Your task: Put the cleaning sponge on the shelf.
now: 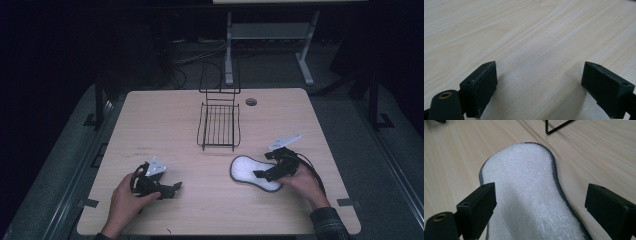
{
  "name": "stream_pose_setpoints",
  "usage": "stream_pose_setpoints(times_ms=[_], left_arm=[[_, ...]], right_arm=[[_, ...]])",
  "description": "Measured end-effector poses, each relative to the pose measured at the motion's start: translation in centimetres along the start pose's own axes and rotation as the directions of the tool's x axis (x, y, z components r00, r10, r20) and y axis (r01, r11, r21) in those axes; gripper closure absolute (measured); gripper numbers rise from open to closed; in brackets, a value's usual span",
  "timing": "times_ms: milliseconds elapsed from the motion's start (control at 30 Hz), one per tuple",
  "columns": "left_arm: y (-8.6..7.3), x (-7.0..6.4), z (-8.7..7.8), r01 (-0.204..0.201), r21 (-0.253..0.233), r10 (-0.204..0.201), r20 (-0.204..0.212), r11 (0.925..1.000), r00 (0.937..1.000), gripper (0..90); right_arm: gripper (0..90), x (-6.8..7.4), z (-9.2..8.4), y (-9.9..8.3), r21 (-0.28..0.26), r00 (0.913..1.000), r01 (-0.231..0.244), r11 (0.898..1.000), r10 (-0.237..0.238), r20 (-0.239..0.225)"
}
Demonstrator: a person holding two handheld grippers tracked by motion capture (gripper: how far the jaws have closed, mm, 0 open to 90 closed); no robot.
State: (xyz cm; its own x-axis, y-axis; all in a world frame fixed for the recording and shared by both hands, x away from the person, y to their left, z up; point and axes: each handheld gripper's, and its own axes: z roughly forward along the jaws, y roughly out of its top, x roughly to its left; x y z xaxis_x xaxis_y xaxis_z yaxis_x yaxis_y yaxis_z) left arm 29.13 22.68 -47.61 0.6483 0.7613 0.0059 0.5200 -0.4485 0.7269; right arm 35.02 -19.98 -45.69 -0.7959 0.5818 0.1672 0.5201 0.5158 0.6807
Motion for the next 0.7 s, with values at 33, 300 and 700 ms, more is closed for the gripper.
stream_pose_setpoints(times_ms=[33, 300, 700], left_arm=[[0.0, 0.0, 0.0, 0.000, 0.000, 0.000, 0.000, 1.0000, 1.0000, 12.4], [0.0, 0.0, 0.0, 0.000, -0.001, 0.000, 0.000, 1.0000, 1.0000, 12.4], [0.0, 0.0, 0.0, 0.000, 0.000, 0.000, 0.000, 1.0000, 1.0000, 12.4]], right_arm=[[9.8, 0.0, 0.0, 0.0, 0.003, 1.0000, 0.003, 1.000, -0.003, -0.004], [9.9, 0.5, 0.4, -0.7, 0.054, 1.0000, 0.006, 0.999, -0.006, -0.002], [9.9, 1.1, 0.6, -0.4, 0.055, 0.9997, 0.026, 0.998, -0.026, -0.002]])
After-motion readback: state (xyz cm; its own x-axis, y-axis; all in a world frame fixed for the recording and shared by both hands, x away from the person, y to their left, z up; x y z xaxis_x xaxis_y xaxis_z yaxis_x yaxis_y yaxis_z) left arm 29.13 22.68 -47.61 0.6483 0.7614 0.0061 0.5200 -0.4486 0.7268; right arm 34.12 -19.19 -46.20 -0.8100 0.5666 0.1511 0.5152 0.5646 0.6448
